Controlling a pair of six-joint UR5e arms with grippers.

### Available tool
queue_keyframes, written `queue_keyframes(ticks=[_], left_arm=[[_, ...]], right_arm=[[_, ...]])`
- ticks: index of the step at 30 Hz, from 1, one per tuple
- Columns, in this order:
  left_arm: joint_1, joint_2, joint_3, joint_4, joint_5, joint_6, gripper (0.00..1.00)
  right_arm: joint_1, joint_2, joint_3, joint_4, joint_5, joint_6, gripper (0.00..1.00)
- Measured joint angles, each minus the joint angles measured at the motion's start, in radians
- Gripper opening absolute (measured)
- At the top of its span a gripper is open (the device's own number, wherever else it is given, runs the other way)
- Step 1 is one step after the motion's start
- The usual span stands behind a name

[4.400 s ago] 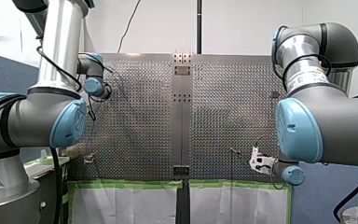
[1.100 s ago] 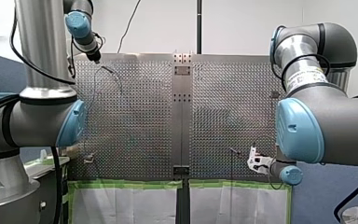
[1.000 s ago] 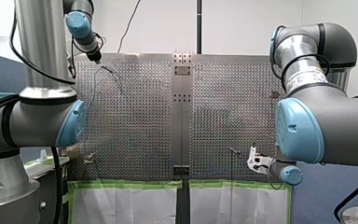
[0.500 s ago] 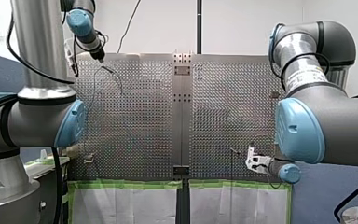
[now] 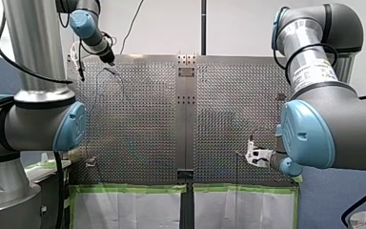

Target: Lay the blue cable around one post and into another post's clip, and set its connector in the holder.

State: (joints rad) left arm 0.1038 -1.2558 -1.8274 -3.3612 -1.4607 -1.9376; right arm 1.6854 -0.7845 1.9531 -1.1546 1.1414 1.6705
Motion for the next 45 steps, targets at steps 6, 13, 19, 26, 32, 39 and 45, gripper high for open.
queue_keyframes(ticks=[6, 13, 19, 26, 32, 39, 45], left_arm=[[-0.033, 0.032, -0.021, 0.003, 0.015, 0.026, 0.87], [-0.067, 0.06, -0.081, 0.033, 0.074, 0.075, 0.87], [-0.103, 0.061, -0.138, 0.07, 0.105, 0.131, 0.87], [-0.172, 0.044, -0.21, 0.14, 0.082, 0.113, 0.87], [-0.224, -0.002, -0.262, 0.191, 0.034, 0.072, 0.87], [-0.288, -0.066, -0.279, 0.256, -0.03, 0.034, 0.87], [-0.349, -0.128, -0.237, 0.317, -0.092, -0.025, 0.87]], right_arm=[[0.005, -0.033, 0.005, 0.011, 0.026, 0.01, 0.0], [0.008, -0.037, 0.005, 0.046, 0.066, 0.013, 0.0], [0.009, -0.038, 0.005, 0.065, 0.097, 0.013, 0.0], [0.014, -0.04, 0.005, 0.072, 0.096, 0.012, 0.0], [0.015, -0.042, 0.006, 0.079, 0.091, 0.011, 0.0], [0.022, -0.047, 0.005, 0.099, 0.091, 0.006, 0.0], [0.027, -0.061, 0.005, 0.107, 0.091, 0.007, 0.0]])
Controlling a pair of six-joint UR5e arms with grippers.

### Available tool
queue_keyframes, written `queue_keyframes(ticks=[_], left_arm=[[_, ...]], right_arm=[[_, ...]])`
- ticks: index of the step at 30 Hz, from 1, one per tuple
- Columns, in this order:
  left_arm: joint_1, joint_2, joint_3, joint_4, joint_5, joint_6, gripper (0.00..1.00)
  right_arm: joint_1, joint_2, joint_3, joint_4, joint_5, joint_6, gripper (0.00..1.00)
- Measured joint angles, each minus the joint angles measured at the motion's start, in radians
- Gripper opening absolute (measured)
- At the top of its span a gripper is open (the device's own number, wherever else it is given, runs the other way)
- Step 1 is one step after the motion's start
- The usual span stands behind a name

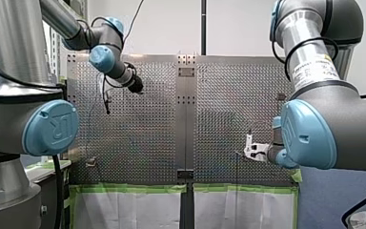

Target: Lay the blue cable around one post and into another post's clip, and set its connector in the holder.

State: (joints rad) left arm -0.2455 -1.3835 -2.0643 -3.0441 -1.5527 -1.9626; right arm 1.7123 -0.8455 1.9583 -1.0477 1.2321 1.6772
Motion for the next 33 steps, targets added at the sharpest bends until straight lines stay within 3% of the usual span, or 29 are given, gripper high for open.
queue_keyframes(ticks=[5, 17, 23, 33], left_arm=[[-0.053, -0.053, 0.006, 0.052, -0.053, -0.041, 0.87], [-0.171, -0.171, 0.0, 0.171, -0.171, -0.053, 0.87], [-0.223, -0.223, 0.0, 0.224, -0.223, -0.068, 0.87], [-0.322, -0.322, 0.04, 0.322, -0.322, -0.105, 0.87]], right_arm=[[0.007, -0.01, 0.0, 0.01, 0.001, 0.001, 0.0], [0.023, -0.013, 0.0, 0.016, 0.008, 0.009, 0.0], [0.025, -0.013, 0.0, 0.012, 0.019, 0.025, 0.0], [0.022, -0.014, 0.0, 0.019, 0.017, 0.031, 0.0]])
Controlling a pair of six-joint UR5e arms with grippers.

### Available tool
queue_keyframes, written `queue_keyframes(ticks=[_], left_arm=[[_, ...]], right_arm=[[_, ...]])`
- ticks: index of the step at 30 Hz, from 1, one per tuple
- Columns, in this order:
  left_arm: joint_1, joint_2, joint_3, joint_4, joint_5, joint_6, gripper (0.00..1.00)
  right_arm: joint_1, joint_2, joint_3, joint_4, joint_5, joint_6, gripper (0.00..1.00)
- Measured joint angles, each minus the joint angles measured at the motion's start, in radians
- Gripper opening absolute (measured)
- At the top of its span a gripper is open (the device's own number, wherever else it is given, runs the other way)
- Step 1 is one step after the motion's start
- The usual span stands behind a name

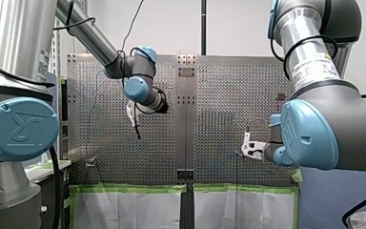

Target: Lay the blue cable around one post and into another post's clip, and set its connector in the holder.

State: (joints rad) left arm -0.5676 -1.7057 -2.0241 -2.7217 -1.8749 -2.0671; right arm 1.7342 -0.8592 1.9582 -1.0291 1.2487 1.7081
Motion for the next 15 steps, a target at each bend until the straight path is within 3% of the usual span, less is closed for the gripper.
queue_keyframes(ticks=[8, 15], left_arm=[[-0.084, -0.084, 0.082, 0.084, -0.077, -0.058, 0.87], [-0.151, -0.151, 0.149, 0.151, -0.064, -0.116, 0.87]], right_arm=[[0.002, -0.001, 0.0, 0.004, 0.0, 0.004, 0.0], [0.003, -0.002, 0.0, 0.008, 0.001, 0.004, 0.0]])
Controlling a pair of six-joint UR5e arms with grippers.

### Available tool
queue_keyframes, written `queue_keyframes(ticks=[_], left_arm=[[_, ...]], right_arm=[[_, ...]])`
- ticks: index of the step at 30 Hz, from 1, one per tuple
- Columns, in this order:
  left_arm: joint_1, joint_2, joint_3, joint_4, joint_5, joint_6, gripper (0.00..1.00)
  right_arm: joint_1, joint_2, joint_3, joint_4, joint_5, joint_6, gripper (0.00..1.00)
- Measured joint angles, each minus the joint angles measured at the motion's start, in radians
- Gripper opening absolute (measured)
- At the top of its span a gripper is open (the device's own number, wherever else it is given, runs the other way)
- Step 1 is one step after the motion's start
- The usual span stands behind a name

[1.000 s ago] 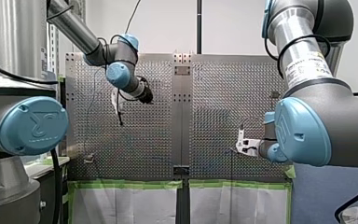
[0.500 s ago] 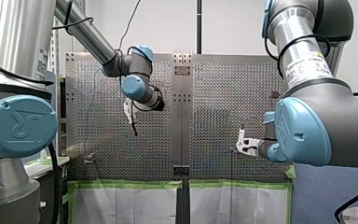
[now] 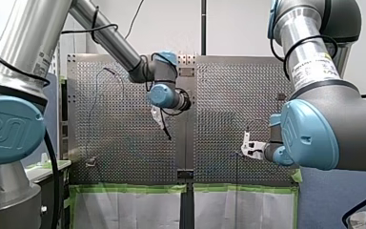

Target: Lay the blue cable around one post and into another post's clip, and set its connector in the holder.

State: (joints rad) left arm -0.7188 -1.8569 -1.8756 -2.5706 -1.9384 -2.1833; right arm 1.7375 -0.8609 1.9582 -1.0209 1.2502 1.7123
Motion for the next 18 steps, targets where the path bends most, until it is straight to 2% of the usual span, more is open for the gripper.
queue_keyframes(ticks=[4, 9, 18], left_arm=[[-0.037, -0.037, 0.025, 0.037, 0.012, -0.015, 0.87], [-0.09, -0.09, 0.072, 0.09, 0.037, -0.06, 0.87], [-0.177, -0.177, 0.159, 0.177, 0.036, -0.136, 0.87]], right_arm=[[0.0, 0.0, 0.0, 0.0, 0.0, 0.0, 0.0], [0.0, -0.001, -0.001, 0.001, 0.0, 0.0, 0.0], [0.001, -0.001, 0.0, -0.003, 0.002, 0.002, 0.0]])
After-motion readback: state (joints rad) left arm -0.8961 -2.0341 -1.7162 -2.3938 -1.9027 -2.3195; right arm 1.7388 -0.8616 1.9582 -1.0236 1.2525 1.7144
